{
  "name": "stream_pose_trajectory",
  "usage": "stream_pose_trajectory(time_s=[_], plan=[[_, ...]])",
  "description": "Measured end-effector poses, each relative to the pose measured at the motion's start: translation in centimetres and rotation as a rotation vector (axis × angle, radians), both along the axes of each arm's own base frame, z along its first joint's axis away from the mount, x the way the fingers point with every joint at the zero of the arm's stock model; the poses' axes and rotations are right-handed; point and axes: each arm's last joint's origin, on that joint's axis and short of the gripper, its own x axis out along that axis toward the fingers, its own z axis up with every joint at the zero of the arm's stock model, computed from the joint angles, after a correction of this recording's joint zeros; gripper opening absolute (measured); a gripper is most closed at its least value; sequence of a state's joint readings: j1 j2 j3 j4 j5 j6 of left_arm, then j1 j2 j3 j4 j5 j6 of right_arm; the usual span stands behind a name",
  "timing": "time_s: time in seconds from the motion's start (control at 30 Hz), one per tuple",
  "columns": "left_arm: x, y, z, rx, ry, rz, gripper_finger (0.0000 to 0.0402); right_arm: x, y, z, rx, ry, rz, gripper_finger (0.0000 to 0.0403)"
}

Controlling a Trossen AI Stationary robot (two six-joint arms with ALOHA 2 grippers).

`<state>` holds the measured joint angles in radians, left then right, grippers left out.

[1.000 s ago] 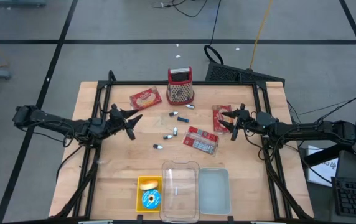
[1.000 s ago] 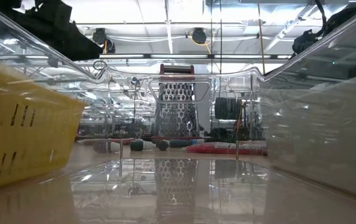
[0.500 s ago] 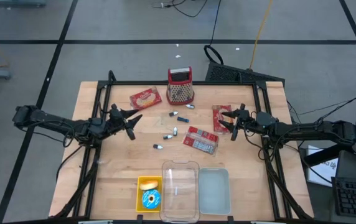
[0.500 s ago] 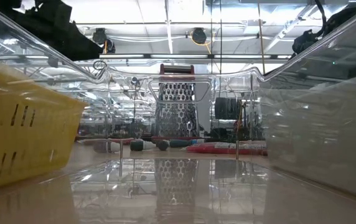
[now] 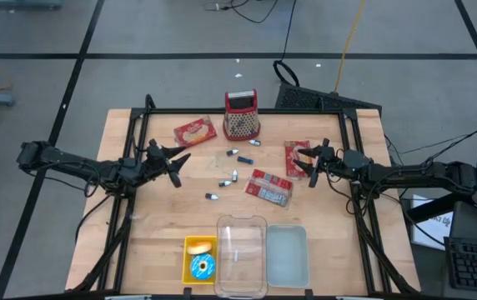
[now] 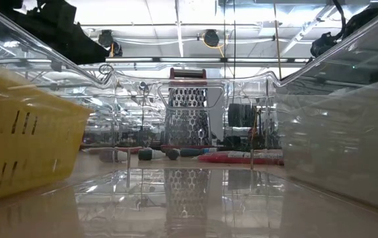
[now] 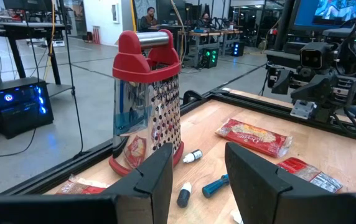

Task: Pick & Place Food Item
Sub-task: Put the middle popcorn bag into the transparent bin

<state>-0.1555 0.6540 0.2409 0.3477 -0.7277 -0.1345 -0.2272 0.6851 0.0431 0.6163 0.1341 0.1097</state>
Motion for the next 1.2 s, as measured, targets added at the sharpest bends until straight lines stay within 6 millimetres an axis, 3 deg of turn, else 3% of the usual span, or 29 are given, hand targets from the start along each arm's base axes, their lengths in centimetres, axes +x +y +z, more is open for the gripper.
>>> stream_pose_trajectory(time_s=[0.27, 0.53, 0.73, 0.87, 1.07, 1.2], plan=[[0.0, 0.1, 0.2, 0.0, -0.02, 0.003, 0.0145, 0.0, 0.0, -0.3, 0.053, 0.015, 0.002, 0.0201], [0.4, -0.5, 0.1, -0.019, -0.011, -0.302, 0.0145, 0.0, 0.2, -0.4, 0.073, 0.019, 0.063, 0.0201], [0.4, 0.1, -0.7, -0.07, 0.048, -0.27, 0.0145, 0.1, 0.5, -0.5, 0.024, 0.044, 0.104, 0.0201], [0.4, 0.3, -0.6, -0.075, 0.039, -0.259, 0.0145, 0.1, 1.0, -1.7, 0.028, 0.276, 0.114, 0.0201], [0.4, 0.3, -0.6, 0.009, 0.078, -0.267, 0.0145, 0.1, 1.3, -1.2, -0.032, 0.606, -0.019, 0.0201], [0.4, 0.3, -0.6, 0.051, 0.097, -0.266, 0.0145, 0.1, 1.6, -1.3, -0.039, 0.673, 0.006, 0.0201]])
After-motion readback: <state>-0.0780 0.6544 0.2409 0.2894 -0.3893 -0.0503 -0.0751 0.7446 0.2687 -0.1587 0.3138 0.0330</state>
